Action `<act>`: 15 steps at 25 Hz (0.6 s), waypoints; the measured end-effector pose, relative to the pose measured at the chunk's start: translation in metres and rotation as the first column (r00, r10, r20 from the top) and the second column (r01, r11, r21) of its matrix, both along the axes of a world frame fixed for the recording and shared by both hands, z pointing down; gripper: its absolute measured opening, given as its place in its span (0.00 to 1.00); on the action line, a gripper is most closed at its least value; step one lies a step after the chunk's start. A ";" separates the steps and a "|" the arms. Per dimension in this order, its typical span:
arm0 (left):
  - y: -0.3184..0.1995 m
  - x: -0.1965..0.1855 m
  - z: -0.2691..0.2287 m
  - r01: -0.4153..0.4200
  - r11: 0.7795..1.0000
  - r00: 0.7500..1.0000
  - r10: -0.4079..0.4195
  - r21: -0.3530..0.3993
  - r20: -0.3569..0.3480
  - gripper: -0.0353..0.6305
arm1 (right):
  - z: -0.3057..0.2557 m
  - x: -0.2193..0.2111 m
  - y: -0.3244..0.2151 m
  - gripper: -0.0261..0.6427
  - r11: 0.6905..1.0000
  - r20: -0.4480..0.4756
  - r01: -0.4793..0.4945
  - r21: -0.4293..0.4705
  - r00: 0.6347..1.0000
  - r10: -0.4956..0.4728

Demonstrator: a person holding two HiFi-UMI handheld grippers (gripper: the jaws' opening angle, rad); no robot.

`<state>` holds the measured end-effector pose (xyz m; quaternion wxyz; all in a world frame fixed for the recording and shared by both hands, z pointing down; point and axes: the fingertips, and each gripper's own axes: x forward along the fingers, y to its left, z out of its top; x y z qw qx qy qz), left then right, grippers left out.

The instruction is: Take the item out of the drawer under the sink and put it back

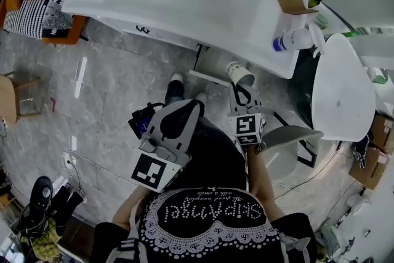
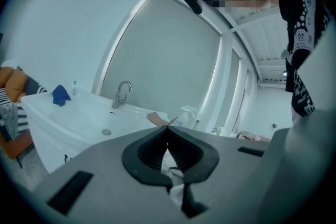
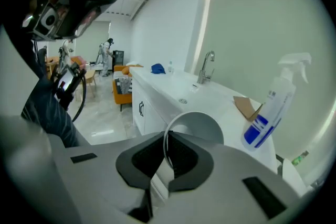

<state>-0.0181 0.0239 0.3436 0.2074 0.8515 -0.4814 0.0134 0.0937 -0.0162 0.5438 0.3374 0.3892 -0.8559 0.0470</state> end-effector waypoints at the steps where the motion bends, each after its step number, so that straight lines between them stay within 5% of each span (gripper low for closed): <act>1: 0.001 0.004 -0.001 -0.006 1.000 1.000 0.006 0.007 -0.002 0.06 | -0.010 0.002 -0.001 0.08 1.000 0.023 -0.009 0.019 1.000 0.008; 15: -0.004 0.054 -0.023 -0.130 0.985 0.991 0.132 0.116 -0.011 0.06 | -0.130 0.051 0.008 0.08 0.956 0.279 -0.204 0.209 0.950 0.142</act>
